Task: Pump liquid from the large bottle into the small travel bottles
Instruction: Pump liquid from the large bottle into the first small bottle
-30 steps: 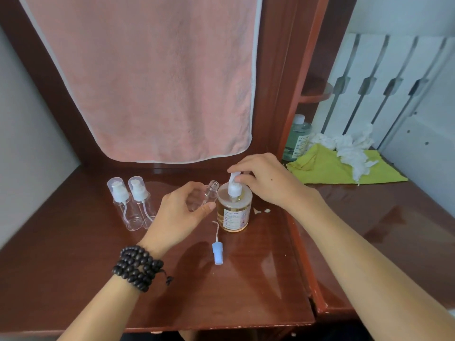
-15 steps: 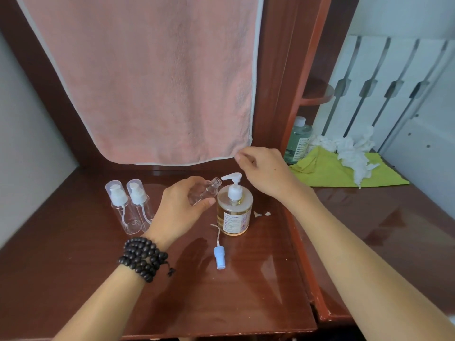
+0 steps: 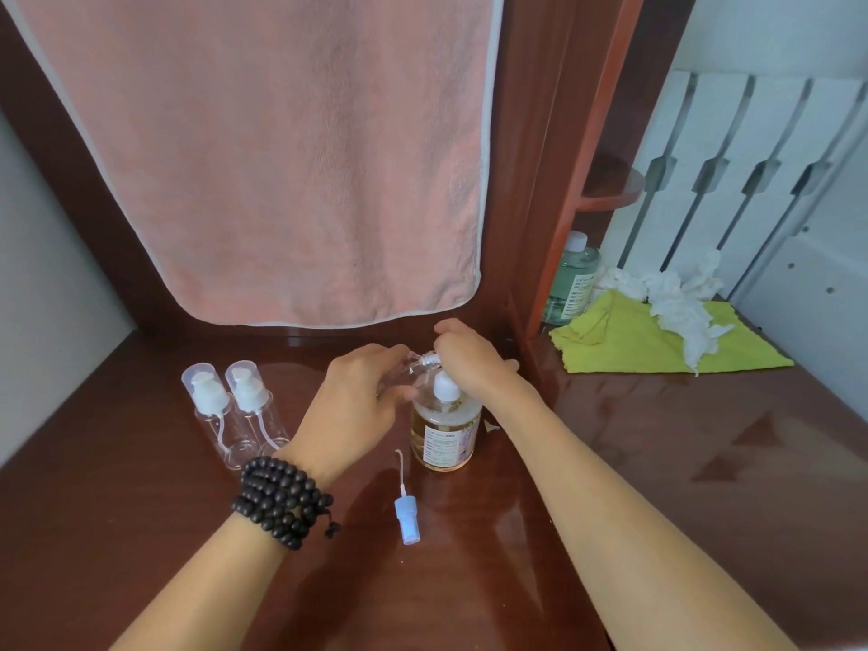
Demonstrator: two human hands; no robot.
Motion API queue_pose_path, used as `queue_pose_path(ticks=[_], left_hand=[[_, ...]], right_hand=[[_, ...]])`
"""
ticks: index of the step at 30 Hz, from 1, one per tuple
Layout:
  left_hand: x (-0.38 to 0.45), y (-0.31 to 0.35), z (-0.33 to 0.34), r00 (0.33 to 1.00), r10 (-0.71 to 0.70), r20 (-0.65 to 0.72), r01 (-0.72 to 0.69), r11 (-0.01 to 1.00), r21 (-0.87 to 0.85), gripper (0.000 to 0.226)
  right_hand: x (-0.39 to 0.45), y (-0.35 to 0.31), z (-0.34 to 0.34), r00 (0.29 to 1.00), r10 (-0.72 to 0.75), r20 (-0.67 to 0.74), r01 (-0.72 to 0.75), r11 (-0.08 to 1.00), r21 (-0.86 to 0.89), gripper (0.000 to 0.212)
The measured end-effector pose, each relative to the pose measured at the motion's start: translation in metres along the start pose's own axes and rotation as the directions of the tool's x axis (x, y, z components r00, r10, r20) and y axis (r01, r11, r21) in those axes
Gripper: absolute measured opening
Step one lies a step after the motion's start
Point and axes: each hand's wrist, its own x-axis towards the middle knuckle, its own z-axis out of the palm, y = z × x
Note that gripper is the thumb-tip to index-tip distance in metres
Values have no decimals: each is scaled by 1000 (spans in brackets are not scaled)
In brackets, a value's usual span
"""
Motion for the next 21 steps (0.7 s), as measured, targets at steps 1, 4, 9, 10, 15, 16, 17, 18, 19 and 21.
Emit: queue_pose_path(ticks=[1, 4, 9, 10, 15, 16, 17, 18, 19, 21], left_hand=[[2, -1, 2, 1000, 11, 10, -11, 1000, 11, 31], [2, -1, 6, 1000, 11, 21, -12, 1000, 15, 30], [6, 0, -3, 1000, 16, 5, -16, 1000, -25, 31], [7, 1, -6, 1000, 16, 4, -16, 1000, -24, 33], [5, 3, -7, 1000, 14, -7, -14, 1000, -18, 32], [5, 4, -5, 1000, 18, -11, -19, 1000, -17, 31], [5, 4, -4, 1000, 23, -13, -23, 1000, -12, 31], [5, 4, -3, 1000, 23, -11, -23, 1000, -4, 31], [4, 4, -1, 1000, 20, -3, -20, 1000, 6, 31], [2, 4, 1, 1000, 18, 8, -18, 1000, 17, 30]], right_hand=[[-2, 1, 1, 1000, 8, 0, -8, 1000, 0, 50], [-4, 2, 3, 1000, 20, 9, -20, 1000, -4, 53], [-7, 1, -13, 996, -87, -16, 87, 995, 51, 30], [-9, 2, -19, 992, -118, -38, 121, 989, 80, 30], [-13, 19, -26, 976, -206, -63, 204, 978, -37, 38], [-13, 23, -22, 980, -192, -42, 190, 981, -43, 43], [-13, 25, -20, 984, -178, -21, 177, 984, -27, 46], [-13, 26, -17, 985, -171, -7, 171, 985, -10, 48], [-13, 27, -16, 986, -166, 2, 166, 986, -11, 49], [-14, 27, -13, 988, -156, 0, 156, 987, -35, 47]])
